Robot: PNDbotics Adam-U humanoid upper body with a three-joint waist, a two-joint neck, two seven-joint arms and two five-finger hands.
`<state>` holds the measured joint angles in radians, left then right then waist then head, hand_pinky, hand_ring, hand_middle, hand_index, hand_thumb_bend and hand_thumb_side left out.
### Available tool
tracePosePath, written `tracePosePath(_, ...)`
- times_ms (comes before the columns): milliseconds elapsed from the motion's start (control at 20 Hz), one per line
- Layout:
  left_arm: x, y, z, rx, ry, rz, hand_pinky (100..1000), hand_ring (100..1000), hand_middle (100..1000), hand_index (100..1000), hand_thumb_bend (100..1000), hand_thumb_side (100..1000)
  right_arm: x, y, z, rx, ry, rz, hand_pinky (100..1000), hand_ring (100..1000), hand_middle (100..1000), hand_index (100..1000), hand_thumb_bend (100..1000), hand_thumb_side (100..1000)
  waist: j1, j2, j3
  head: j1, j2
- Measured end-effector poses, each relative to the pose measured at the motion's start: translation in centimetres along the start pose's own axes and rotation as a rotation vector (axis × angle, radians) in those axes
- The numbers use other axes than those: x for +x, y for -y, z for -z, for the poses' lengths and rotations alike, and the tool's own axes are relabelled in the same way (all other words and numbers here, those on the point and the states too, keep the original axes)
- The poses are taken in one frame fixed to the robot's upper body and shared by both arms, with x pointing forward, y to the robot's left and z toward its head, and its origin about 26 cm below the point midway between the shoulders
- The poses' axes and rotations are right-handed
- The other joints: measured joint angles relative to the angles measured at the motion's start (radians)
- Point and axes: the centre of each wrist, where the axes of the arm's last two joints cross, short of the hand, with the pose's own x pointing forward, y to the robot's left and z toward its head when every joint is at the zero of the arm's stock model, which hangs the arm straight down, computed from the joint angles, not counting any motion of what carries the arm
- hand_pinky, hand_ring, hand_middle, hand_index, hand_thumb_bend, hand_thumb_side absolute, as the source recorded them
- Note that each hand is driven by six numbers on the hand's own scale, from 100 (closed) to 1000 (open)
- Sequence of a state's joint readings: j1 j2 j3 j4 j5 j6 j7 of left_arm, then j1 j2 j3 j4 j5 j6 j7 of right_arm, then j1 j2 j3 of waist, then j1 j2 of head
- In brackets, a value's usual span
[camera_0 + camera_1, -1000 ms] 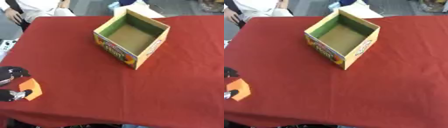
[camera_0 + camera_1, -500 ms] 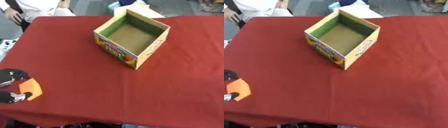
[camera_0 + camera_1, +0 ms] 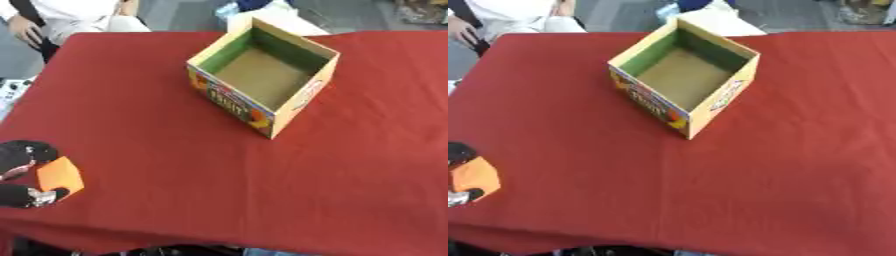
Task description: Pick up objects on the table and place them in the box.
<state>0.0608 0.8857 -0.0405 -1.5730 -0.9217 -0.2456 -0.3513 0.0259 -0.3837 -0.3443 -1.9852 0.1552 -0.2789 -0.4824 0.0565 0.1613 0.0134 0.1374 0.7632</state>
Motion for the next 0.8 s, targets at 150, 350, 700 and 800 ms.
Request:
tracePosePath(150,0.2,0.1,0.1,0.015,0.001,-0.014,925,911,772,809,343,1000,0.0,0.0,0.0,0.000,0.000,0.000,624,763,559,727,100,875,0.000,0.000,0.000,0.000,0.000)
tracePosePath(350,0.2,0.2,0.1,0.022,0.012,-0.040,868,847,700,748,194,1000,0.0,0.0,0.0,-0.001,-0.001,0.002,624,763,558,727,100,874,-0.001,0.000,0.000,0.000,0.000)
tracePosePath(700,0.7,-0.6,0.0,0.051,0.043,-0.092,798,782,630,691,100,825,0.0,0.0,-0.1,-0.001,-0.004,0.003,624,763,558,727,100,874,-0.002,0.000,0.001,-0.005,0.000)
tracePosePath(800,0.9,-1.3,-0.2,0.084,0.056,-0.113,784,769,622,682,100,768,0.0,0.0,-0.1,-0.002,-0.004,0.003,624,764,558,727,100,873,-0.002,0.000,0.004,-0.009,0.000)
